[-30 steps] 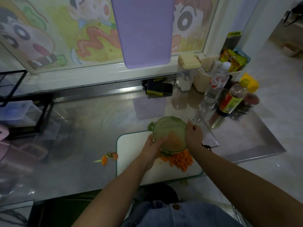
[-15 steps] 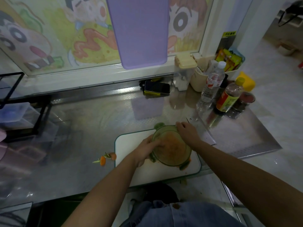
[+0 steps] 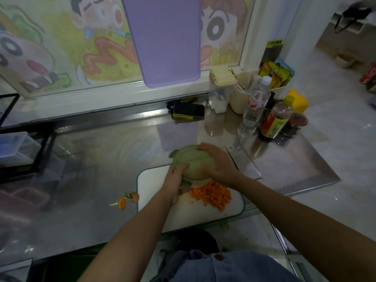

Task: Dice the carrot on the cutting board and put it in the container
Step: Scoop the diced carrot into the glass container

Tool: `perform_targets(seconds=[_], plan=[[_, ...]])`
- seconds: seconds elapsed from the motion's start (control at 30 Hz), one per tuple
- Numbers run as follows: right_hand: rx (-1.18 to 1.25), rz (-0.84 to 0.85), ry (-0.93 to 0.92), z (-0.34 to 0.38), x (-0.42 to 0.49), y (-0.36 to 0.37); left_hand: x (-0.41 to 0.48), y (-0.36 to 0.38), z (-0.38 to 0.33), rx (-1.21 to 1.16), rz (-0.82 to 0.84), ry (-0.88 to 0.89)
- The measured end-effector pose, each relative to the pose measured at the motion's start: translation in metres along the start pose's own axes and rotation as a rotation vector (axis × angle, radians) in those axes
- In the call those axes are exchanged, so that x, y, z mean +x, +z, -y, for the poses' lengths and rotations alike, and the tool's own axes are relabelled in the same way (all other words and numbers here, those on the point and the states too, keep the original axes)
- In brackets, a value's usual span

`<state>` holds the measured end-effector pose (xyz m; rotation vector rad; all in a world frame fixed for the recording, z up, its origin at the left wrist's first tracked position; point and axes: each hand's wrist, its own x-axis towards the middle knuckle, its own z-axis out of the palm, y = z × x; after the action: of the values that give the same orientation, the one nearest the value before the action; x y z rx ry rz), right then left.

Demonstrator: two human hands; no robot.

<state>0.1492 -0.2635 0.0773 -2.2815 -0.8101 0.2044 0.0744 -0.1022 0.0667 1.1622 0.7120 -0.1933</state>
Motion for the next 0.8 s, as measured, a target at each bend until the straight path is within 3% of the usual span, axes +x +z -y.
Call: perform_targets(seconds=[0.07,0.1,0.3,0.53,0.7,0.8], plan=[[-0.193,0.188,-0.129,0.007,-0.003,0.009,0.001,0.004,-0.005,-0.052,0.009,0.001],[-0.246,0.193,-0.151,0.007,-0.004,0.015,0.000,0.006,-0.006,-0.084,0.028,-0.010],[0.011,-0.206,-0.148,0.012,-0.003,0.015,0.000,0.010,-0.002,-0.216,0.083,0.024],[0.238,-0.228,-0.106,0.020,-0.010,0.008,-0.003,0.030,-0.005,-0.355,0.242,-0.119],[0.544,-0.251,0.140,0.018,-0.016,-0.003,0.007,0.031,0.002,-0.306,0.188,-0.112],[0.771,-0.494,0.363,0.008,-0.013,-0.020,0.008,0.028,0.001,-0.275,0.277,-0.098]])
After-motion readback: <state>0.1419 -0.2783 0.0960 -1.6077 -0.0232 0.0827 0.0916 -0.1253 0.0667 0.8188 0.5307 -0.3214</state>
